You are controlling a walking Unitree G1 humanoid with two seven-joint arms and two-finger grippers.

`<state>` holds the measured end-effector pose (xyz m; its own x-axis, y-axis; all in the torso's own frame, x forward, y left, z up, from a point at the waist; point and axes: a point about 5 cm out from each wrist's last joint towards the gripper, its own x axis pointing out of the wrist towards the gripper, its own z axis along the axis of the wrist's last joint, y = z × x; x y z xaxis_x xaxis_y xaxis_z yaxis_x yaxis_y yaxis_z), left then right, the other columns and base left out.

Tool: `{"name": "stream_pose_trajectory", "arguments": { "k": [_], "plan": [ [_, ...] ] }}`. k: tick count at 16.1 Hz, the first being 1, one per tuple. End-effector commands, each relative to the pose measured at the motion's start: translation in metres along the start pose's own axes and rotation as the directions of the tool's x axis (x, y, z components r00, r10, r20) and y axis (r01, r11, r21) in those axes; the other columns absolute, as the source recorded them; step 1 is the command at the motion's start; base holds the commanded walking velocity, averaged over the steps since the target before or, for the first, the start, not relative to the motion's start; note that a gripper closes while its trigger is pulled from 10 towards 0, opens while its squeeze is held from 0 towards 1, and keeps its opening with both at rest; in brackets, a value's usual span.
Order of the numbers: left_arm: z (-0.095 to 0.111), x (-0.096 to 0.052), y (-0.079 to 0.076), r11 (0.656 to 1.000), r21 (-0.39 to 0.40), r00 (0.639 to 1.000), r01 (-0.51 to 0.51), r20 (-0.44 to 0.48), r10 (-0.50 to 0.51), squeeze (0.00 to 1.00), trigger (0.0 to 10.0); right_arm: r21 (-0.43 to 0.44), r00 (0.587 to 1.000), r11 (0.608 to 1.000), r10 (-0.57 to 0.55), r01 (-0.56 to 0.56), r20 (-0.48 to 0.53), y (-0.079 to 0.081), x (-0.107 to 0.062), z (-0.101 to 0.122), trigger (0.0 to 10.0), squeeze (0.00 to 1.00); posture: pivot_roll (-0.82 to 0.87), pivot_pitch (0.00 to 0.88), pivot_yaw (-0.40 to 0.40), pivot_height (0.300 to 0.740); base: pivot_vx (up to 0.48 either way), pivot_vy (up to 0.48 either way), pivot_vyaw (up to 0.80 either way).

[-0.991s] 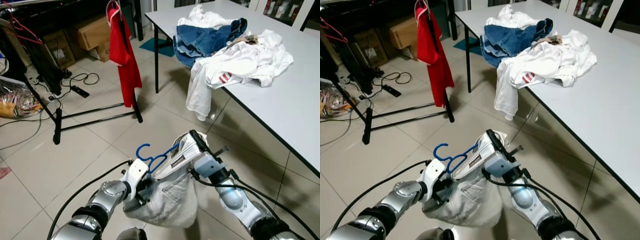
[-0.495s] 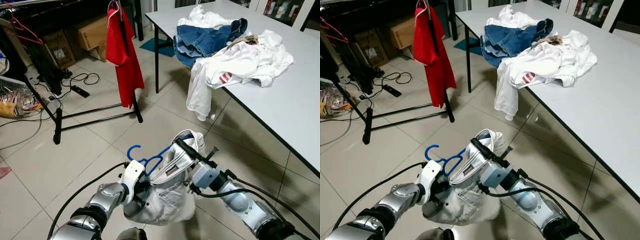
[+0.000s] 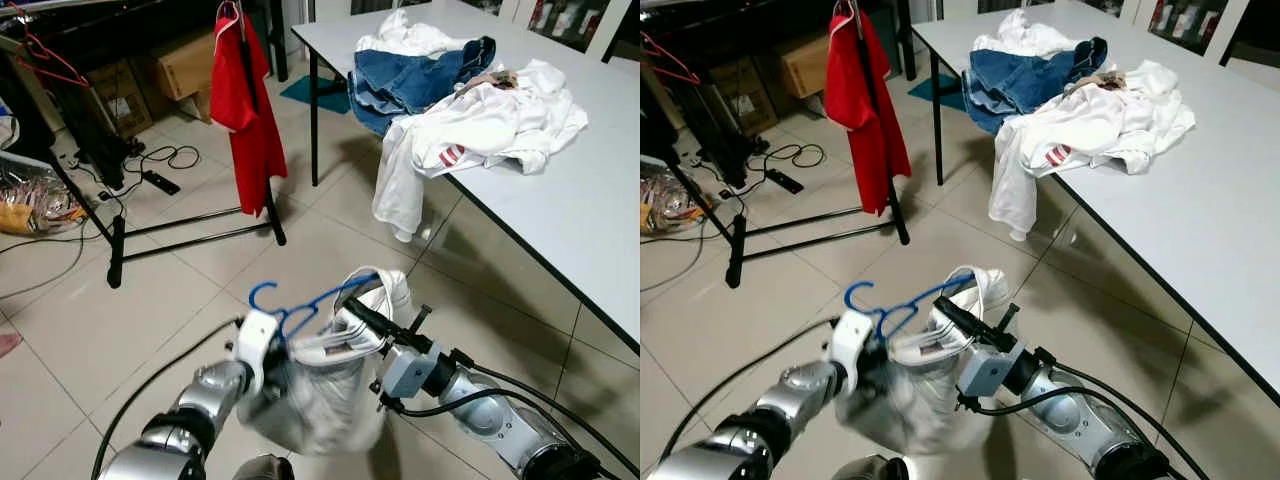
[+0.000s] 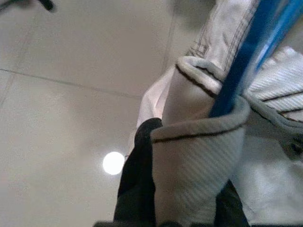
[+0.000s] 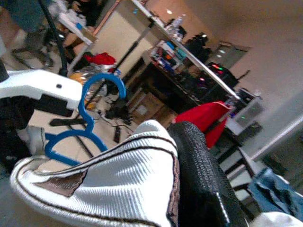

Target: Hang hanger

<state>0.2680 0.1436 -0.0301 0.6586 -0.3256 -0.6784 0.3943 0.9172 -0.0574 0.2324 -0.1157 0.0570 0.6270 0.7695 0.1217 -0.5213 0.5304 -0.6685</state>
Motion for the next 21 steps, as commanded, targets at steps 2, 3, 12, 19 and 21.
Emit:
{"name": "stream_pose_trajectory", "arguments": {
  "k": [2, 3, 12, 19, 21],
  "plan": [
    [-0.005, -0.007, 0.026, 0.955, -0.235, 0.983, -0.181, -0.009, 0.185, 0.0, 10.0, -0.089, 0.969, 0.97, -0.215, 0.227, 0.12, -0.036, 0.007, 0.015, 10.0, 0.0, 0.01, 0.002, 0.084, 0.74, 0.0, 0.0, 0.0],
    [-0.001, -0.006, 0.025, 0.951, -0.261, 0.984, -0.169, 0.002, 0.176, 0.0, 10.0, -0.116, 0.968, 0.964, -0.229, 0.241, 0.107, -0.036, 0.006, 0.013, 10.0, 0.0, 0.01, 0.002, 0.084, 0.74, 0.0, 0.0, 0.0],
    [-0.016, 0.0, 0.0, 0.926, -0.37, 0.993, -0.073, -0.115, 0.033, 0.0, 10.0, -0.431, 0.927, 0.821, -0.337, 0.374, 0.162, -0.048, 0.009, 0.015, 10.0, 0.0, 0.01, 0.0, 0.087, 0.74, 0.0, 0.0, 0.0],
    [0.022, 0.006, -0.003, 0.935, -0.348, 0.985, -0.069, 0.122, 0.119, 0.0, 10.0, 0.031, 0.899, 0.898, -0.437, 0.438, -0.03, -0.027, 0.023, 0.005, 10.0, 0.0, 0.02, 0.0, 0.081, 0.74, 0.0, 0.0, 0.0],
    [0.022, 0.007, -0.01, 0.948, -0.316, 0.988, -0.042, 0.13, 0.087, 0.0, 10.0, 0.072, 0.898, 0.896, -0.439, 0.439, -0.014, -0.023, 0.025, 0.009, 10.0, 0.0, 0.02, 0.0, 0.081, 0.74, 0.0, 0.0, 0.0]
  ]
}}
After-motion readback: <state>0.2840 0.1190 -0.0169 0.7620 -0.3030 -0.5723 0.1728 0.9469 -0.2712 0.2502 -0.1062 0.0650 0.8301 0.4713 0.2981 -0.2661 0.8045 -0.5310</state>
